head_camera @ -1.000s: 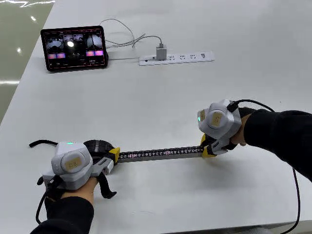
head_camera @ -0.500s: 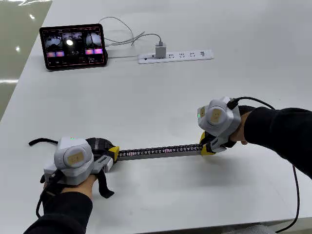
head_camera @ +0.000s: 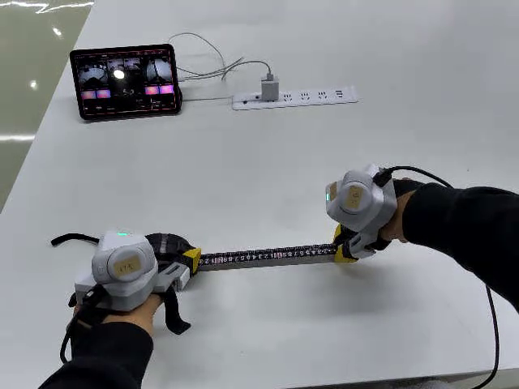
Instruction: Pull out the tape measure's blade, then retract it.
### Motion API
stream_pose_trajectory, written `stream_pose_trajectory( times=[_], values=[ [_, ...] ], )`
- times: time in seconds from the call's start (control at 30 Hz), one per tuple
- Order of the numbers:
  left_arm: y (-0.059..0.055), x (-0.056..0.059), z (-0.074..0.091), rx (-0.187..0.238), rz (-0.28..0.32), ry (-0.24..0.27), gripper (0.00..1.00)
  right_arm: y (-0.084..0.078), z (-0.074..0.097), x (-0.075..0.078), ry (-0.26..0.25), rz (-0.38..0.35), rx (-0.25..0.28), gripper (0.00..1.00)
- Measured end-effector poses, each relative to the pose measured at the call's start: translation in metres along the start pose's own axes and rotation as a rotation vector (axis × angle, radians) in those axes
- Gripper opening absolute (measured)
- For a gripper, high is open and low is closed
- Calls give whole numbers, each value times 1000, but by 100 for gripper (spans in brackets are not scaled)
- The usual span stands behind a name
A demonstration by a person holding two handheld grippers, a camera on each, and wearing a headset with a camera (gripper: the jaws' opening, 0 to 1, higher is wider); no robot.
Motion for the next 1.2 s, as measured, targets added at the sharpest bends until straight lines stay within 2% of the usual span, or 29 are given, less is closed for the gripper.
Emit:
stream_pose_trajectory(
  times=[0.8, 1.2],
  values=[
    [-1, 0, -1, -13, -2, -5, 58, 8, -2, -1, -7, 64, -18, 9],
    [0, 0, 0, -14, -1, -8, 58, 13, -3, 0, -3, 43, -16, 9]
  ],
)
Point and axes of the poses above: the centre of the closed fingertips' face, and the gripper's own axes: z roughly backward along the fingers, x roughly to its right, y roughly out of its top, the point moved 9 cm from there along z, roughly backward along the fingers, and after that the axes turned 14 degrees about z, right-handed, at the moved point
